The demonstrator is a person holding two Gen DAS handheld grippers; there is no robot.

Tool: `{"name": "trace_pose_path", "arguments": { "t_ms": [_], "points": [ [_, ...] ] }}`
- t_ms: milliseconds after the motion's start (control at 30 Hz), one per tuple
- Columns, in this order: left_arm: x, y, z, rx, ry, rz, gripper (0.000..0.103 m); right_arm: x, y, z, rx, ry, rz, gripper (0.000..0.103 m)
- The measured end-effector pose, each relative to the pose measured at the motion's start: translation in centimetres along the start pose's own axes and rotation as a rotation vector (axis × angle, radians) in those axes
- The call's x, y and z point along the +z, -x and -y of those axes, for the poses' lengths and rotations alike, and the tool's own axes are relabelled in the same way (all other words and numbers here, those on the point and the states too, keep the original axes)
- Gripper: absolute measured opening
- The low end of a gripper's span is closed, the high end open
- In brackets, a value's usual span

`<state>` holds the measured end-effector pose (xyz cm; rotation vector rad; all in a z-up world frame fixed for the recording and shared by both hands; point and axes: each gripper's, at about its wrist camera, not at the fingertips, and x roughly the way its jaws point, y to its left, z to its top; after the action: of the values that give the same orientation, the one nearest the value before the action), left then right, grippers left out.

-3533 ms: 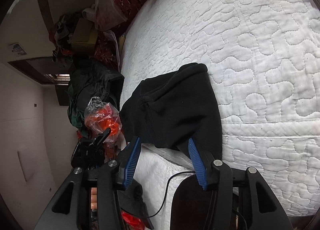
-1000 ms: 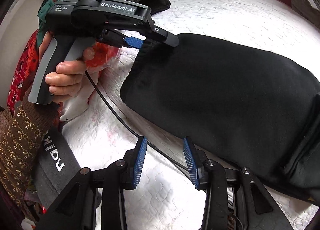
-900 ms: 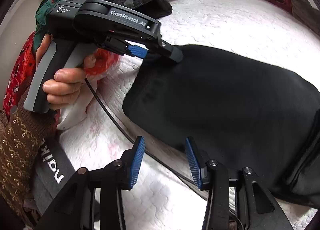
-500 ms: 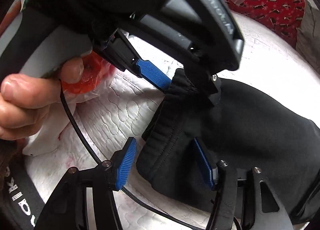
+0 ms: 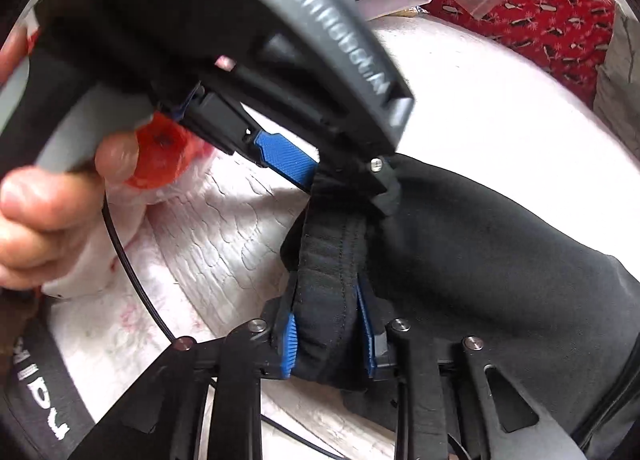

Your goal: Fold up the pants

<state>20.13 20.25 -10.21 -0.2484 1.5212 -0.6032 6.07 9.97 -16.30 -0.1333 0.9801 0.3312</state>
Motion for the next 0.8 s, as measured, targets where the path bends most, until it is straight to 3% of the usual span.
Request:
{"name": "trace_pose_path", "arguments": {
  "t_ms": [267,367,567,800],
  "points": [
    [-2.0,1.9,0.9,-0.114,0.217,0.029,0.026,-0.1,3.9,2.5,0.102,-0.043,0.039,0.024],
    [-2.9,2.6,2.6,-0.063,0.256,0.021,0.025,-0.2,5.2,3.6,0.135,-0.05,0.055,0.024],
    [-4.0,3.8,8.2,0.072,0.242,0.007,0.025,-1.4,8.2,4.9,0.214,-0.087,0.076,0.024],
    [-3.7,2.8,15.8,0.092,0.204,-0.001,0.025,-2.8,12.2,8.8,0.272,-0.163,0.141,0.024]
  ]
}}
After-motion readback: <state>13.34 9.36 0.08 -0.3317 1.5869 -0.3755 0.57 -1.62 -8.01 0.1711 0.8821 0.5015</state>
